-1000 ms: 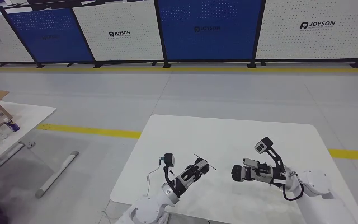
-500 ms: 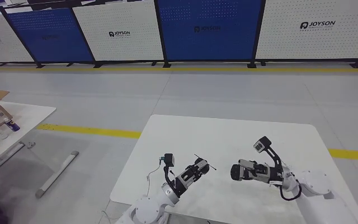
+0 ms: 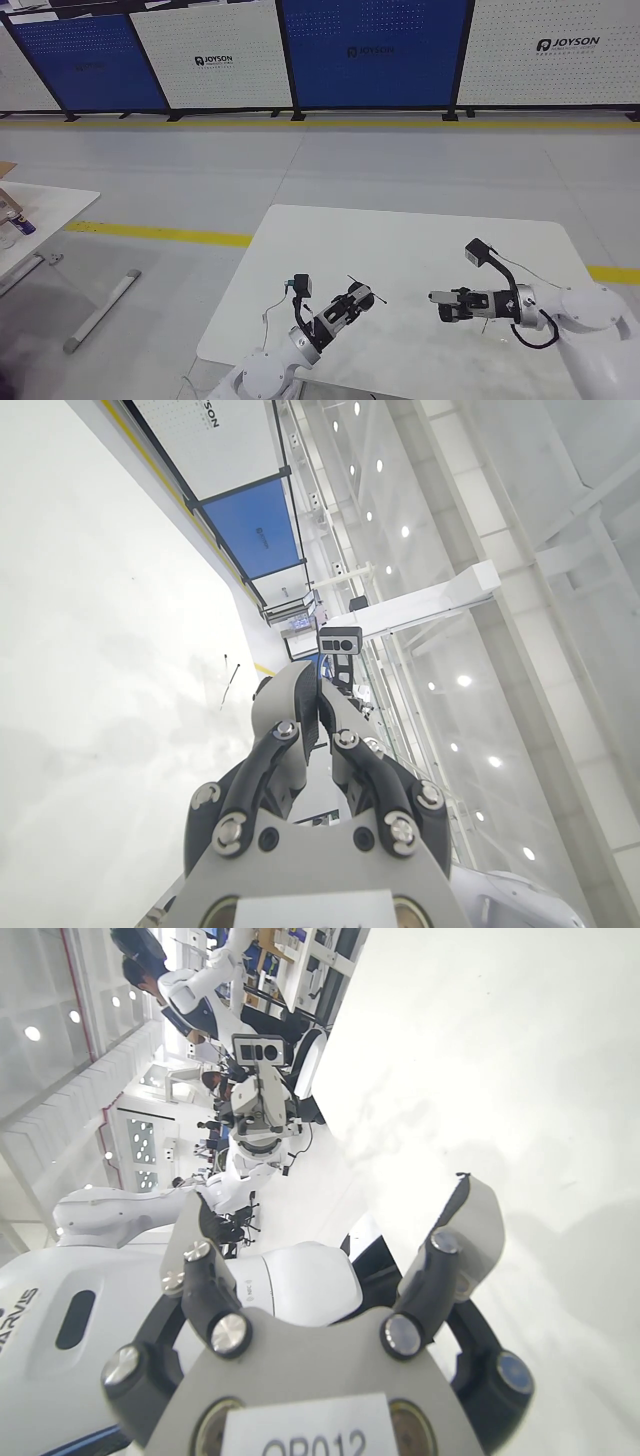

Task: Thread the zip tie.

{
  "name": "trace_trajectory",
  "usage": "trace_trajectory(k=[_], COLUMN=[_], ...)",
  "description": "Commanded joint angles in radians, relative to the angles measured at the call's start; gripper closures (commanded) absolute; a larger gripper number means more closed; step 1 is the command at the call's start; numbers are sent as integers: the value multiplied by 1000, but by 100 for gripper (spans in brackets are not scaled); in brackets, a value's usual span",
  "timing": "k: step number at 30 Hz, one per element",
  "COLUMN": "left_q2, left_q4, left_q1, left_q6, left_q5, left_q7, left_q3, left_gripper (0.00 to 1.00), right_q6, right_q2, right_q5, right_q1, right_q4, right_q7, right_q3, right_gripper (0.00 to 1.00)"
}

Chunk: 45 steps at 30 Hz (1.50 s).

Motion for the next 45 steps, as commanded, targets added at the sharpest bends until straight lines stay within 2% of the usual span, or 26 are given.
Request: trace_trajectory(k=[1,13,15,21,25,27,29,31,44,45], left_q2=[0,0,0,0,0,0,0,0,0,0], left_q4=[0,0,0,0,0,0,0,0,0,0], left_q1=[0,0,0,0,0,0,0,0,0,0], left_q6=[0,0,0,0,0,0,0,0,0,0], left_q5=[0,0,0,0,0,0,0,0,0,0], left_q7=[0,0,0,0,0,0,0,0,0,0], left_q3=[0,0,0,0,0,0,0,0,0,0], left_gripper=[100,100,100,100,100,100,100,100,100,100], right_q6=[0,1,7,78,76,79,100,97,97,110], right_q2=[0,0,4,26,44,57,64,69,69,70], right_q5=[1,-5,-66,-179,-243,-251,-245,-258,-258,-283], right_q1=[0,-4,7,36,65,103,153,188,188,183], right_q4=[0,-13,-43,-109,-130,-110,-61,-45,-45,-44], right_q7=[0,-11,-7,0,0,0,0,0,0,-33], right_q3=[0,-5,-11,5,-29,-93,-122,-163,-163,-162], right_gripper=[0,0,0,0,0,0,0,0,0,0])
